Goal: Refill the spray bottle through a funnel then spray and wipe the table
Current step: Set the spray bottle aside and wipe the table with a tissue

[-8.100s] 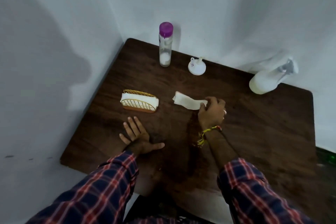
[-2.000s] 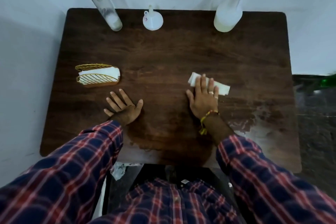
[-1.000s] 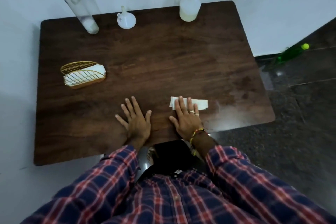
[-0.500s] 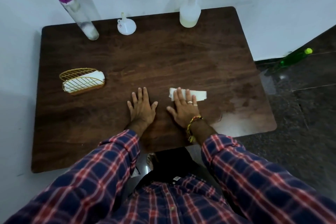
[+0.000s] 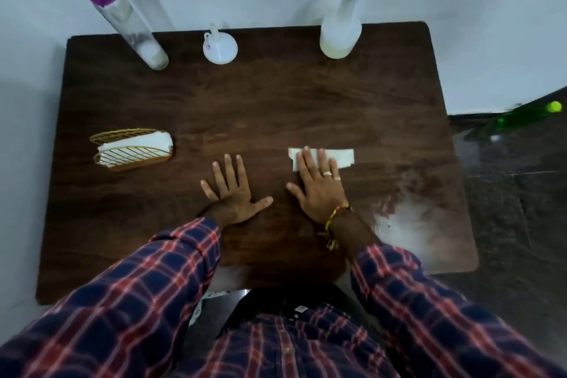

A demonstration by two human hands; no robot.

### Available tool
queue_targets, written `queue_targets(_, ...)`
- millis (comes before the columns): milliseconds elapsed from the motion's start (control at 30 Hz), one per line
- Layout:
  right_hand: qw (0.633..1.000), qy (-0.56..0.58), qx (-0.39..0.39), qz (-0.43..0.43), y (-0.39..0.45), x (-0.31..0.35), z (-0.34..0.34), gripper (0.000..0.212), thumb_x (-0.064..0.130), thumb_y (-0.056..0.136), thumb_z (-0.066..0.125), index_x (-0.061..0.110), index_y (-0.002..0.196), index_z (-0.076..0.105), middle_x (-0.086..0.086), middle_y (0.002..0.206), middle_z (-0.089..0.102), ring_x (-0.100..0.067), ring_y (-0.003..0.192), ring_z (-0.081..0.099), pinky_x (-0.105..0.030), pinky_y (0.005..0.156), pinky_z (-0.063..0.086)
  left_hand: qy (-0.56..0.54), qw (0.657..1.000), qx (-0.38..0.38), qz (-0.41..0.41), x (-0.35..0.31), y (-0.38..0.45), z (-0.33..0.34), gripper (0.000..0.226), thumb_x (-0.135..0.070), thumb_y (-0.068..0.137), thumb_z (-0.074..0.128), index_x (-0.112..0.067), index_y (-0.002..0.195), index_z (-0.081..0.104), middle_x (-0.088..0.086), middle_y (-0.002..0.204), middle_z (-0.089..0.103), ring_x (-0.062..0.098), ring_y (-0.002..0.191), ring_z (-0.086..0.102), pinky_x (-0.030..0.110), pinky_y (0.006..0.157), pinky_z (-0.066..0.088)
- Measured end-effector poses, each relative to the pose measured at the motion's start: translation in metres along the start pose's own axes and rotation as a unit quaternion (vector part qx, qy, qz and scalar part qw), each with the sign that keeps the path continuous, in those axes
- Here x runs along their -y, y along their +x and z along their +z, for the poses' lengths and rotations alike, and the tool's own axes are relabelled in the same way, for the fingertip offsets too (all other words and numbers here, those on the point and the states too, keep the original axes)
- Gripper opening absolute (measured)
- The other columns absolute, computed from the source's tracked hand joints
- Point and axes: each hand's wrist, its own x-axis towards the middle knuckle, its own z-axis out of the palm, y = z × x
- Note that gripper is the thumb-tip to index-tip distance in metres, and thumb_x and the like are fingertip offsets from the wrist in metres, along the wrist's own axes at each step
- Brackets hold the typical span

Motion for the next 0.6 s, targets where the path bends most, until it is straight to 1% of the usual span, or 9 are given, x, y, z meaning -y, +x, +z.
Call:
queue_targets(33,1.000,0.000,-0.011,0.005,-0.003,-0.004,0.002,0.077,0.060,0.094,0.015,0.015,0.156,0.015,-0.006,0.164,0.009,-0.037,0.150,0.007,-0.055,0.120,0.012,-0.002,1.000,0.001,0.001,0.000,0.000,-0.001,0.123,-0.081,0.075,0.045,-0.019,0.144,-0.036,0.007,0.149,-0.046,0.035,0.138,-0.039,0.066,0.109,-0.015)
queue_targets(100,0.996,0.012,-0.053,0.067,0.009,-0.018,-0.002,0.074,0.057,0.095,0.018,0.014,0.155,0.021,-0.007,0.163,0.016,-0.038,0.149,0.014,-0.055,0.119,0.014,-0.002,1.000,0.006,0.006,0.001,-0.002,-0.004,0.123,-0.081,0.076,0.045,-0.019,0.143,-0.038,0.007,0.147,-0.048,0.035,0.137,-0.040,0.065,0.108,-0.017)
queue_targets(167,0.987,0.039,-0.068,0.140,0.041,-0.031,-0.015,0.072,0.055,0.097,0.021,0.012,0.155,0.019,-0.008,0.163,0.014,-0.039,0.149,0.011,-0.057,0.119,0.011,-0.007,1.000,0.014,0.006,0.001,-0.002,-0.005,0.122,-0.081,0.076,0.044,-0.019,0.142,-0.038,0.007,0.147,-0.048,0.035,0.136,-0.041,0.065,0.108,-0.017)
queue_targets(233,0.981,0.058,-0.080,0.165,0.083,-0.036,-0.033,0.071,0.053,0.098,0.025,0.011,0.155,0.018,-0.008,0.164,0.013,-0.039,0.150,0.008,-0.058,0.119,0.010,-0.004,1.000,0.011,0.007,0.001,-0.001,-0.003,0.122,-0.082,0.076,0.043,-0.019,0.142,-0.038,0.007,0.147,-0.048,0.036,0.136,-0.041,0.066,0.109,-0.017)
queue_targets(300,0.985,0.060,-0.080,0.144,0.120,-0.032,-0.047,0.070,0.052,0.099,0.026,0.011,0.155,0.018,-0.009,0.164,0.012,-0.040,0.149,0.007,-0.059,0.119,0.009,0.000,1.000,0.009,0.006,0.001,-0.001,-0.004,0.122,-0.083,0.076,0.042,-0.019,0.142,-0.038,0.008,0.147,-0.047,0.036,0.136,-0.041,0.066,0.109,-0.015)
queue_targets(367,0.995,0.028,-0.058,0.079,0.135,-0.016,-0.050,0.070,0.052,0.099,0.027,0.011,0.155,0.017,-0.011,0.163,0.013,-0.043,0.148,0.010,-0.059,0.118,0.010,0.000,1.000,0.009,-0.001,0.000,-0.001,-0.004,0.122,-0.082,0.075,0.043,-0.019,0.143,-0.037,0.007,0.149,-0.046,0.036,0.137,-0.040,0.066,0.110,-0.015)
queue_targets(500,0.997,-0.025,-0.016,-0.070,0.095,0.021,-0.027,0.068,0.054,0.097,0.024,0.016,0.154,0.024,-0.009,0.162,0.019,-0.041,0.148,0.015,-0.059,0.117,0.018,0.000,1.000,0.001,-0.007,-0.003,-0.001,-0.004,0.122,-0.083,0.075,0.043,-0.019,0.145,-0.034,0.008,0.151,-0.042,0.036,0.138,-0.038,0.066,0.111,-0.013)
queue_targets(533,0.997,-0.026,-0.019,-0.073,0.078,0.021,-0.021,0.068,0.054,0.096,0.023,0.017,0.153,0.028,-0.008,0.161,0.023,-0.040,0.148,0.018,-0.059,0.116,0.021,-0.001,1.000,0.001,-0.008,-0.003,-0.001,-0.005,0.122,-0.083,0.075,0.043,-0.018,0.145,-0.034,0.008,0.151,-0.043,0.035,0.138,-0.038,0.066,0.110,-0.013)
queue_targets(600,0.999,-0.010,-0.035,-0.014,0.049,0.001,-0.012,0.068,0.054,0.096,0.024,0.016,0.152,0.033,-0.009,0.159,0.028,-0.041,0.145,0.025,-0.058,0.115,0.024,-0.005,1.000,0.014,-0.003,-0.003,-0.001,-0.006,0.122,-0.082,0.075,0.044,-0.019,0.144,-0.035,0.008,0.149,-0.045,0.035,0.137,-0.040,0.066,0.110,-0.015)
